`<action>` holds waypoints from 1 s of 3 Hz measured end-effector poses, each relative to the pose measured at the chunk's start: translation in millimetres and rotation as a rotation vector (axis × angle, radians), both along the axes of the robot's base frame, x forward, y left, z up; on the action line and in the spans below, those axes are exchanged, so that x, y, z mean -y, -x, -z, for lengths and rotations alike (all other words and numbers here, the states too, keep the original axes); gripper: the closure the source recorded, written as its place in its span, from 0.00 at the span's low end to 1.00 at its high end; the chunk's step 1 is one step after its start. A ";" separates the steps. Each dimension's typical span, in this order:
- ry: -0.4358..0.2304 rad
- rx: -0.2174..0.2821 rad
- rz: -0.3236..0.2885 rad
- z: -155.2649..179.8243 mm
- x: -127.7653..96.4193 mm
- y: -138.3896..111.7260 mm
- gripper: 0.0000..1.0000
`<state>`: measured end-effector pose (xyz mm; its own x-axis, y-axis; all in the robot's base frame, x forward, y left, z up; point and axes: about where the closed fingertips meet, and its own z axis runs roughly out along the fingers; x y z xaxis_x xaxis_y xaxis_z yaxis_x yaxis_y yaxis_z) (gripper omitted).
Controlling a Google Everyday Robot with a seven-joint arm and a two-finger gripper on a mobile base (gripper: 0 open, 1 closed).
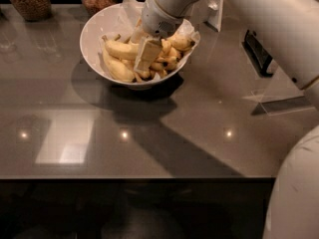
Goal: Pick banana from white bowl
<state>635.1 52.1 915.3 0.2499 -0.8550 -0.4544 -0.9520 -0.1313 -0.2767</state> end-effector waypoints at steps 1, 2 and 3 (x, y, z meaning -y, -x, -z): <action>0.031 0.005 -0.004 10.0 1.8 -1.2 0.36; 0.048 0.020 0.001 12.6 3.7 -1.5 0.55; 0.046 0.041 0.011 8.1 6.8 -2.3 0.78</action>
Offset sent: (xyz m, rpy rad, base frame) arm 0.0023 -0.0095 -0.0125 -0.0672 -0.0418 -0.0119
